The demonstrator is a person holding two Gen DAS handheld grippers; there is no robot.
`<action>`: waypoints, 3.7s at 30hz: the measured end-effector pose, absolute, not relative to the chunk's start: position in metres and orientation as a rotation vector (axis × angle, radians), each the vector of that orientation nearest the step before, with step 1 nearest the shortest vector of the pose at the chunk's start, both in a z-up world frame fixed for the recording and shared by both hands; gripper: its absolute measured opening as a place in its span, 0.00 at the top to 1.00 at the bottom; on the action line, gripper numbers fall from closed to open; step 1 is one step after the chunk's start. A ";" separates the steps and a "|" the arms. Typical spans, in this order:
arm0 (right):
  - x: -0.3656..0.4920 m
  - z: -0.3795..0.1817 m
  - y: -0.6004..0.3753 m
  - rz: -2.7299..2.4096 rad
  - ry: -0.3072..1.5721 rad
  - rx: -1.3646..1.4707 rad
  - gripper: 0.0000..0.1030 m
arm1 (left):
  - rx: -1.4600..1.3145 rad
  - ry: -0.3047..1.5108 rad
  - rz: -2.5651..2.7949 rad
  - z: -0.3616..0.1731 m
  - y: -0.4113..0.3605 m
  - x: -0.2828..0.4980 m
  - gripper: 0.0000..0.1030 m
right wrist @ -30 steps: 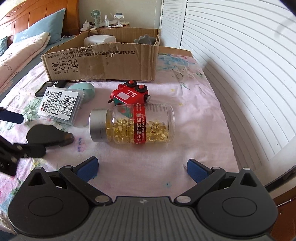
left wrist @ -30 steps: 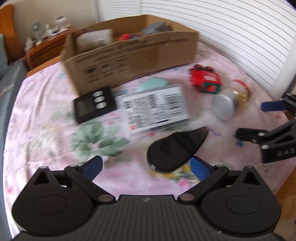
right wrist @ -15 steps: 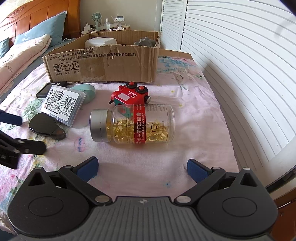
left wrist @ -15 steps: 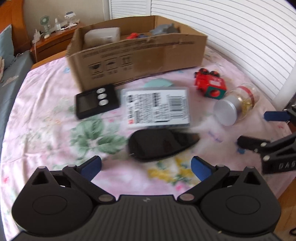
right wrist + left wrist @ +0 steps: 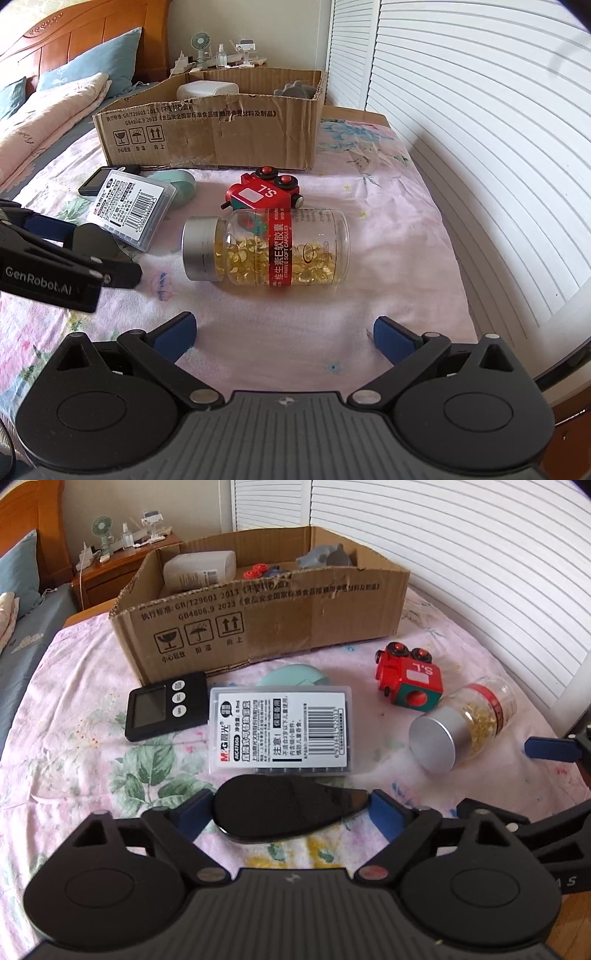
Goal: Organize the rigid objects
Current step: 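Close left tool on black oval case while right tool lines up on capsule jar, then close right tool around capsule jar while left tool holds black case, then carry capsule jar and black case into the box and open both tools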
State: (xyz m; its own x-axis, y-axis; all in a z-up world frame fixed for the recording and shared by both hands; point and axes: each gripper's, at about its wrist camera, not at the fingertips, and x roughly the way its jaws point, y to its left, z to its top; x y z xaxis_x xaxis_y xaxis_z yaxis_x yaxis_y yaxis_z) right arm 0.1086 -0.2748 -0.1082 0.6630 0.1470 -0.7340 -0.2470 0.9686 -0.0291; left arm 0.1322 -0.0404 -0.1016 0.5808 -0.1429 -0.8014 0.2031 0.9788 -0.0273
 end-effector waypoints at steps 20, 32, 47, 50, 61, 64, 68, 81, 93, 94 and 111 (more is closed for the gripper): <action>0.137 -0.106 -0.270 0.371 0.849 -0.195 0.00 | 0.094 0.924 -0.237 -0.105 0.020 0.120 0.07; 0.157 -0.105 -0.257 0.333 0.877 -0.186 0.00 | 0.085 0.893 -0.231 -0.109 0.019 0.117 0.02; 0.171 -0.099 -0.247 0.268 0.954 -0.185 0.00 | 0.070 0.902 -0.191 -0.108 0.017 0.120 0.05; 0.170 -0.095 -0.247 0.264 0.952 -0.183 0.00 | 0.075 0.896 -0.203 -0.105 0.018 0.120 0.12; 0.171 -0.089 -0.243 0.224 0.952 -0.175 0.07 | 0.116 0.900 -0.233 -0.103 0.022 0.124 0.13; 0.169 -0.088 -0.241 0.224 0.956 -0.188 0.07 | 0.137 0.896 -0.241 -0.101 0.022 0.124 0.13; 0.165 -0.085 -0.239 0.246 0.959 -0.198 0.07 | 0.151 0.900 -0.274 -0.097 0.023 0.124 0.13; 0.149 -0.049 -0.239 0.368 0.948 -0.259 0.07 | 0.208 0.899 -0.387 -0.051 0.032 0.130 0.13; 0.169 0.004 -0.229 0.412 0.823 -0.276 0.07 | 0.214 0.781 -0.403 0.011 0.026 0.196 0.13; 0.173 0.007 -0.229 0.412 0.815 -0.274 0.07 | 0.211 0.772 -0.397 0.014 0.025 0.205 0.13; 0.229 0.025 -0.222 0.390 0.787 -0.257 0.07 | 0.140 0.785 -0.322 -0.008 0.019 0.317 0.10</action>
